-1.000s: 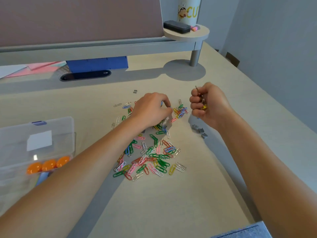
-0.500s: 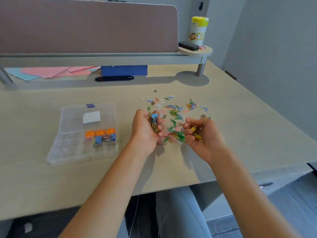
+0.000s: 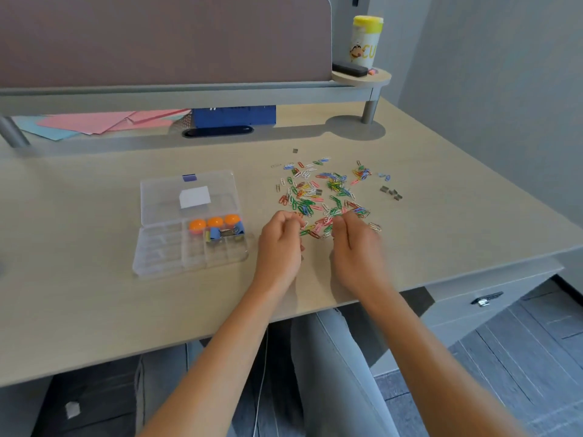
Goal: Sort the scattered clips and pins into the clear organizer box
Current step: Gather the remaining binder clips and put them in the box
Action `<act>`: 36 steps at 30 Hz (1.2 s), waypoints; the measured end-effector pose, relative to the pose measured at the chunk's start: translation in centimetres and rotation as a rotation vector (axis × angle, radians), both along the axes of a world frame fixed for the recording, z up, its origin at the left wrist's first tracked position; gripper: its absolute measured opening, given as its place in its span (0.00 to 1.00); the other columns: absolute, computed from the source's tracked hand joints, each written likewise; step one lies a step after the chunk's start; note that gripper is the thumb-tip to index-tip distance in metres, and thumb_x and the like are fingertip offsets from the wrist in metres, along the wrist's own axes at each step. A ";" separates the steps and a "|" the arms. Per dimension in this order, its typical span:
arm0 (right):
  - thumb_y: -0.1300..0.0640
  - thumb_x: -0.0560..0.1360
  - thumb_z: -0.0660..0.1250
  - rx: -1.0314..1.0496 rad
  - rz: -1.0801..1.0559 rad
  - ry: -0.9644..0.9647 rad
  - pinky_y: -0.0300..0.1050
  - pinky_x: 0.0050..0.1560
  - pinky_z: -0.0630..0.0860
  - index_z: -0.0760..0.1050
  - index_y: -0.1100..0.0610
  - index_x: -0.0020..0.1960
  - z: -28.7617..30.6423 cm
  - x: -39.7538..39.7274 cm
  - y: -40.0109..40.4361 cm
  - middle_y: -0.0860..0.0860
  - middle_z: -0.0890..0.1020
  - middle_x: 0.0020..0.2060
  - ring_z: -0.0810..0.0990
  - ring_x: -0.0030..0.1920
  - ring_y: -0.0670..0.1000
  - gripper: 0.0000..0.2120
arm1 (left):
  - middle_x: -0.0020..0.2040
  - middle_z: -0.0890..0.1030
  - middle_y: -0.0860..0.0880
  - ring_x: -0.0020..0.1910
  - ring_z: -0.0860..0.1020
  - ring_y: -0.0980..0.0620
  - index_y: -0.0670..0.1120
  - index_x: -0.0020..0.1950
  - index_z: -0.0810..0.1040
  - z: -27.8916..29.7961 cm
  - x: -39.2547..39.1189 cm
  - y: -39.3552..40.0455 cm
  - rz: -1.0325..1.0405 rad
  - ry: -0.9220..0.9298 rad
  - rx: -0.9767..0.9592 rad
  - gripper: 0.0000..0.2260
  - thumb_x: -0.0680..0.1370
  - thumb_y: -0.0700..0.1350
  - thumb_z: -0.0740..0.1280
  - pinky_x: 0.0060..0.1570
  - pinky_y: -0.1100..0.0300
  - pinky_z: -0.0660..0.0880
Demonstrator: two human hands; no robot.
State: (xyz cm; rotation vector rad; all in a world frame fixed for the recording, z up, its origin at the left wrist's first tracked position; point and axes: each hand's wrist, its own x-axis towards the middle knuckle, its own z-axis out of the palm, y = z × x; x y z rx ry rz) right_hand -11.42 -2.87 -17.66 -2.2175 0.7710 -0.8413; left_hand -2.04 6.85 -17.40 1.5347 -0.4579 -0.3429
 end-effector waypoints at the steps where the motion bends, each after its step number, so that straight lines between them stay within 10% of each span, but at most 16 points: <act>1: 0.55 0.85 0.55 -0.060 0.021 0.026 0.53 0.38 0.70 0.67 0.59 0.41 -0.4 0.1 -0.1 0.52 0.75 0.36 0.72 0.38 0.54 0.15 | 0.33 0.74 0.57 0.35 0.74 0.53 0.49 0.44 0.76 -0.3 -0.1 0.0 -0.019 -0.084 0.045 0.10 0.81 0.40 0.59 0.40 0.50 0.74; 10: 0.60 0.82 0.57 -0.184 0.091 0.048 0.42 0.50 0.72 0.78 0.54 0.58 -1.3 -2.1 -0.3 0.47 0.80 0.52 0.75 0.52 0.48 0.12 | 0.54 0.78 0.49 0.51 0.73 0.62 0.45 0.54 0.78 -1.5 -0.8 0.6 -0.090 -0.552 0.210 0.10 0.79 0.33 0.61 0.51 0.77 0.66; 20: 0.60 0.80 0.60 -0.126 0.067 0.097 0.44 0.57 0.76 0.77 0.54 0.66 -1.0 -4.2 0.2 0.47 0.79 0.60 0.77 0.59 0.49 0.16 | 0.65 0.74 0.49 0.67 0.72 0.56 0.44 0.65 0.77 -1.2 -1.6 3.2 -0.112 -0.631 0.320 0.17 0.78 0.33 0.64 0.62 0.80 0.60; 29: 0.47 0.79 0.66 -0.158 -0.048 0.243 0.38 0.53 0.64 0.79 0.52 0.65 -0.6 -4.1 0.3 0.48 0.75 0.57 0.70 0.60 0.49 0.17 | 0.65 0.72 0.49 0.65 0.71 0.50 0.44 0.72 0.73 -1.8 -3.5 6.0 -0.023 -0.765 0.572 0.21 0.80 0.45 0.67 0.63 0.54 0.73; 36: 0.49 0.75 0.73 -0.087 -0.110 0.096 0.40 0.46 0.76 0.81 0.49 0.56 -0.6 -3.3 0.7 0.43 0.81 0.47 0.77 0.48 0.45 0.10 | 0.72 0.69 0.49 0.71 0.67 0.49 0.47 0.77 0.67 -1.8 -4.1 7.0 -0.048 -0.800 0.653 0.25 0.81 0.51 0.65 0.67 0.52 0.72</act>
